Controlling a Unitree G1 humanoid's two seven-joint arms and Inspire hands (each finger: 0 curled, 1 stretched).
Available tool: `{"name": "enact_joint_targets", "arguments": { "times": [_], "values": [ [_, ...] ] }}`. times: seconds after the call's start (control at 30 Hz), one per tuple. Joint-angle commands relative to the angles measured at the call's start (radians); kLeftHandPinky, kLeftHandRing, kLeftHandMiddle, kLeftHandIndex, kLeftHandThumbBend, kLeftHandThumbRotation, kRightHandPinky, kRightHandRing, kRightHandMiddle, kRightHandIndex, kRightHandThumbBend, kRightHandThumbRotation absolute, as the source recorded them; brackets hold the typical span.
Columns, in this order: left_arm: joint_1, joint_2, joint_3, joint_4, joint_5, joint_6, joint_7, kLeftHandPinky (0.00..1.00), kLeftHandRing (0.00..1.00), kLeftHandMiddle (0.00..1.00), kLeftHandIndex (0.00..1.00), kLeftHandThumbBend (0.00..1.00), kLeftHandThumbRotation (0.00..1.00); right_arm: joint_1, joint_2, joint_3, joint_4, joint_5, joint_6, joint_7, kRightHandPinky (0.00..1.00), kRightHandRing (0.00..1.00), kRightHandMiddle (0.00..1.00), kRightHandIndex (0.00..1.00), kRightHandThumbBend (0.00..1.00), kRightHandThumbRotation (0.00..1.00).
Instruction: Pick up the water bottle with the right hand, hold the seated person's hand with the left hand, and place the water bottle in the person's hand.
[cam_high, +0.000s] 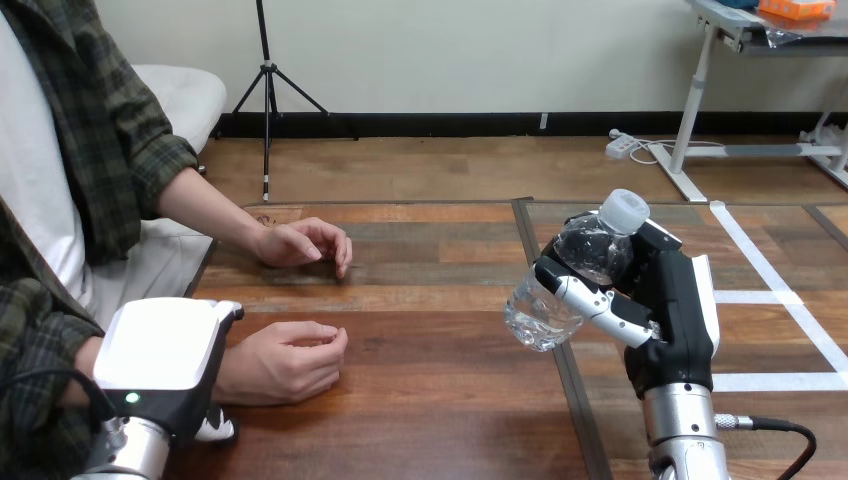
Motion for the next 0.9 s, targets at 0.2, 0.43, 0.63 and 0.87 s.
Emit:
{"name": "enact_joint_targets", "arguments": {
  "times": [0.2, 0.43, 0.63, 0.87],
  "values": [
    [-0.076, 0.024, -0.048, 0.074, 0.002, 0.015, 0.045, 0.78, 0.82, 0.83, 0.8, 0.82, 0.05, -0.06, 0.0, -0.006, -0.059, 0.017, -0.016, 0.006, 0.4, 0.44, 0.48, 0.5, 0.68, 0.0],
    [-0.091, 0.026, -0.066, 0.093, -0.001, 0.031, 0.046, 0.77, 0.81, 0.82, 0.78, 0.79, 0.04, -0.062, -0.003, -0.007, -0.059, 0.011, -0.011, 0.002, 0.4, 0.44, 0.48, 0.5, 0.69, 0.0],
    [-0.103, 0.022, -0.075, 0.11, -0.007, 0.048, 0.044, 0.75, 0.78, 0.79, 0.76, 0.8, 0.02, -0.067, -0.003, -0.011, -0.052, 0.026, -0.013, 0.016, 0.39, 0.43, 0.47, 0.5, 0.69, 0.0],
    [-0.115, 0.015, -0.08, 0.127, -0.023, 0.071, 0.034, 0.72, 0.74, 0.75, 0.73, 0.79, 0.0, -0.073, -0.006, -0.016, -0.038, 0.04, -0.026, 0.034, 0.39, 0.43, 0.47, 0.5, 0.69, 0.0]
  ]
}}
